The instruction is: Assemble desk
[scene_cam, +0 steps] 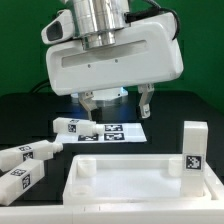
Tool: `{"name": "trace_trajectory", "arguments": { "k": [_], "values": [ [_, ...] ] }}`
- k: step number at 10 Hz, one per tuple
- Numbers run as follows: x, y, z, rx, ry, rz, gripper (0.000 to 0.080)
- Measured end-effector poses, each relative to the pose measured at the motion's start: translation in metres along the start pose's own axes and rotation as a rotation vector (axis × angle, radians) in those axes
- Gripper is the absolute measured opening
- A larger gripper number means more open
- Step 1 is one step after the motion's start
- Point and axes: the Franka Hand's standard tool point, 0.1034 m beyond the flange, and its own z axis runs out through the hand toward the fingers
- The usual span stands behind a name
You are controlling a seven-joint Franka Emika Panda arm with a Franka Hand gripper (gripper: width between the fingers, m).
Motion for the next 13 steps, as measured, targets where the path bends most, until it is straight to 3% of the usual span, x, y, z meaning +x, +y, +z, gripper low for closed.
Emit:
{"name": "trace_trajectory", "arguments": {
  "k": [1,3,5,6,10,12,13],
  "values": [
    [0.001,0.004,0.002,-0.002,-0.002,-0.027,0.0649],
    [0.012,0.047,0.010,-0.024,-0.014,-0.095,0.0649],
    [0.021,0.079,0.019,-0.043,-0.019,-0.114,0.0649],
    [0.024,0.086,0.021,-0.047,-0.013,-0.116,0.0649],
    [0.024,0.089,0.022,-0.050,-0.015,-0.114,0.0649],
    [0.037,0.127,0.032,-0.072,-0.049,-0.129,0.0649],
    [0.039,0.138,0.038,-0.081,-0.054,-0.116,0.0649]
  ]
}}
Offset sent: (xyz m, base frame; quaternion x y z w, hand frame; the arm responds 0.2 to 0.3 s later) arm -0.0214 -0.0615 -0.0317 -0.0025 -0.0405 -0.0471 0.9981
